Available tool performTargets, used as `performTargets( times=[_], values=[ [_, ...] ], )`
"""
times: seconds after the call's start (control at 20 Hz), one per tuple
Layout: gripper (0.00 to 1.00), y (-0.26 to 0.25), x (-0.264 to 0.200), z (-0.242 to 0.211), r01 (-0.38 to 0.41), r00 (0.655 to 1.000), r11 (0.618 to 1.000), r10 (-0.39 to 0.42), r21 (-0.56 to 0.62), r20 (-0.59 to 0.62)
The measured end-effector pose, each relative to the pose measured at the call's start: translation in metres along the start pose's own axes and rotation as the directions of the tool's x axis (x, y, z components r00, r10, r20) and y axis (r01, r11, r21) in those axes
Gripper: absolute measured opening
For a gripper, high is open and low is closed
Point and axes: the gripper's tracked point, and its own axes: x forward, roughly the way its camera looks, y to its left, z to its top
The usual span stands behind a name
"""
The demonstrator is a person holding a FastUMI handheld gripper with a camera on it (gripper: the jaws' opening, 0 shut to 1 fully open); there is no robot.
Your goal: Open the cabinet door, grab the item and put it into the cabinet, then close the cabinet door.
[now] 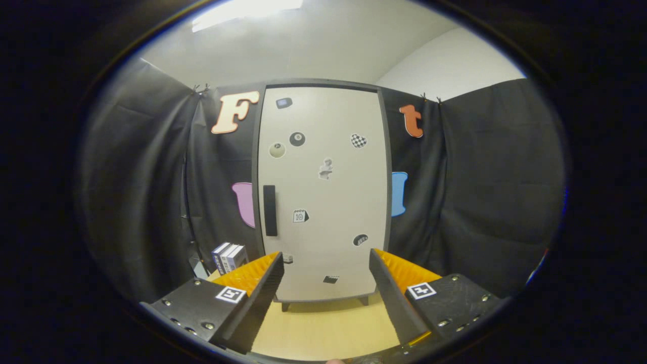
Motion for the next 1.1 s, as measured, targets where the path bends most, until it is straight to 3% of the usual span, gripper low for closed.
performTargets(
  times=[1.1],
  values=[
    [1.0,-0.013,0.005,0.009,-0.005,1.0,1.0,0.005,-0.016,-0.002]
  ],
)
